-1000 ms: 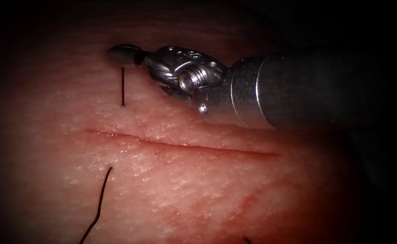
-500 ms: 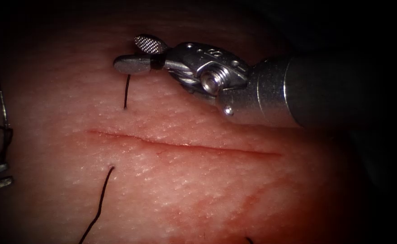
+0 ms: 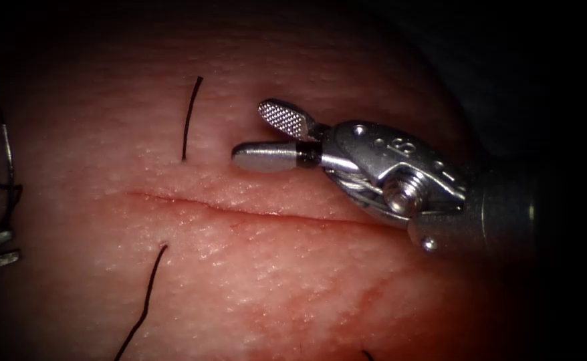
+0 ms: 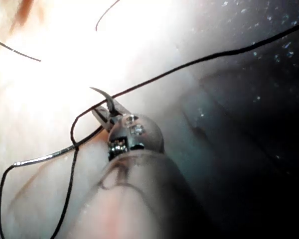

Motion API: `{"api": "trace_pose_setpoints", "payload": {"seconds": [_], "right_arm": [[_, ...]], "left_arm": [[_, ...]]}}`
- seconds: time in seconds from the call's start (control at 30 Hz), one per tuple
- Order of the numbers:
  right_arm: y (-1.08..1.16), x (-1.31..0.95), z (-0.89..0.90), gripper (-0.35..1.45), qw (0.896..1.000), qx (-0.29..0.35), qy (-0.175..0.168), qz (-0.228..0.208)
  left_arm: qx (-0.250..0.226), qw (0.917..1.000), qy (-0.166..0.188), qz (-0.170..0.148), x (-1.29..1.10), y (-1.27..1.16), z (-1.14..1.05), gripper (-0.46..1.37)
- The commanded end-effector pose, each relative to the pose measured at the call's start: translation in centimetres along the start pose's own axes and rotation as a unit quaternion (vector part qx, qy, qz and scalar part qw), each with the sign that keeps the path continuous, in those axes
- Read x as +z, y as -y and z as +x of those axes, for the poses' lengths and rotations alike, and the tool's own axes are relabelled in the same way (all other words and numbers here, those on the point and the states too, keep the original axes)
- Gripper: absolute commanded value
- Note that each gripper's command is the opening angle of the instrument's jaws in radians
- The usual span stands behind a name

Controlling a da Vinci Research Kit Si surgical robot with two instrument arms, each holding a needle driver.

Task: Wound Closure
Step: Set the needle down from the left hand

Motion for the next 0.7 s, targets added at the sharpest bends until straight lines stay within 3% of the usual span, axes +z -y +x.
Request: {"api": "trace_pose_setpoints", "payload": {"seconds": [0.03,0.33,0.7], "right_arm": [[0.02,-0.04,-0.02,1.25,1.000,-0.003,0.001,0.008],[0.16,-0.24,-0.11,1.24,1.000,-0.014,0.005,0.013],[0.31,-0.29,-0.02,1.23,0.999,-0.031,0.005,0.016]], "left_arm": [[0.001,1.0000,0.000,0.002,0.01,0.05,0.02,-0.35],[0.011,0.9995,-0.003,0.031,0.07,0.42,0.15,-0.35],[0.016,0.9991,-0.007,0.039,0.30,0.68,0.20,-0.35]]}}
